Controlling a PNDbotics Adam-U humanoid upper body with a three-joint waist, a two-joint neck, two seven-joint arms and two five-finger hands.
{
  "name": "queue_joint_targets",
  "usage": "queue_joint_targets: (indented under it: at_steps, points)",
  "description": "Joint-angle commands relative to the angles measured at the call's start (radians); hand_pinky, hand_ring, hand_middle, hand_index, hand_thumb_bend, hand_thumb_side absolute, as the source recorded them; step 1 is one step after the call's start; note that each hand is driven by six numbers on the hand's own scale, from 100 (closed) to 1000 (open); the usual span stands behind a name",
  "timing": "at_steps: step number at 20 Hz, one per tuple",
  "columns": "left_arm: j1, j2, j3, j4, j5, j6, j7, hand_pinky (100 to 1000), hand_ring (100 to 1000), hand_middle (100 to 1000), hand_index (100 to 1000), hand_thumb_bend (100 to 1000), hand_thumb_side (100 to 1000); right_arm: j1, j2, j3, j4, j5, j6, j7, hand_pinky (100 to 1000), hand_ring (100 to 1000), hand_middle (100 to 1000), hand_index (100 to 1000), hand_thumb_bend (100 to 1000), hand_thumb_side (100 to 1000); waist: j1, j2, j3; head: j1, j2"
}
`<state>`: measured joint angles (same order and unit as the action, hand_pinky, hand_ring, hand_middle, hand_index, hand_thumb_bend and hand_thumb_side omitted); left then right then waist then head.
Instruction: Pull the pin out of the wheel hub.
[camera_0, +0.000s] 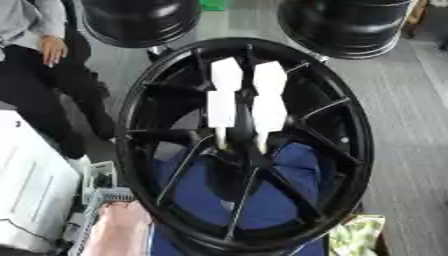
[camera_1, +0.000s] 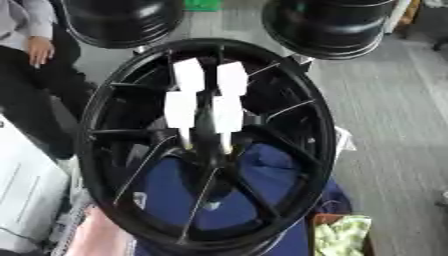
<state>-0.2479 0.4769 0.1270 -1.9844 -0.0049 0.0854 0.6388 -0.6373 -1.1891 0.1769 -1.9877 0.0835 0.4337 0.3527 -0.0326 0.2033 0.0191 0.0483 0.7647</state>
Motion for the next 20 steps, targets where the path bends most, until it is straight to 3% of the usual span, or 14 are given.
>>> queue_joint_targets:
  at_steps: [1,6,9,10,12,20]
  points:
    - [-0.012,0.04,-0.002,-0.016,-0.001,0.001,-0.007,592,1000,730,740,520,700,-0.07,-0.047,0.062,-0.012,0.065,-0.003,0.154,883,856,844,897,100,209,-0.016,-0.022,0.001,-0.006,0.005]
    - [-0.013,0.047,-0.006,-0.016,0.0,0.002,-0.012,591,1000,731,740,520,699,-0.195,-0.013,0.173,-0.006,0.161,-0.018,0.35,887,887,857,909,100,354,-0.023,-0.022,-0.002,-0.009,0.005]
    - [-0.011,0.047,-0.005,-0.016,0.0,0.003,-0.013,591,1000,731,740,520,699,-0.263,0.025,0.217,0.019,0.199,-0.028,0.422,887,887,858,909,100,358,-0.024,-0.023,-0.008,-0.005,0.005]
    - [-0.011,0.048,-0.006,-0.016,-0.001,0.002,-0.013,591,1000,731,740,520,699,-0.281,0.039,0.236,0.028,0.204,-0.032,0.443,887,892,859,909,100,480,-0.026,-0.023,-0.008,-0.009,0.005]
    - [-0.012,0.05,-0.006,-0.016,-0.001,0.003,-0.014,591,1000,731,740,520,699,-0.336,0.084,0.293,0.068,0.214,-0.039,0.492,888,892,859,909,100,537,-0.027,-0.023,-0.011,-0.01,0.005]
    - [-0.011,0.047,-0.008,-0.016,0.001,0.003,-0.016,591,1000,732,740,520,698,-0.456,0.235,0.433,0.246,0.206,-0.114,0.554,896,894,868,915,100,681,-0.025,-0.027,-0.018,-0.015,0.005]
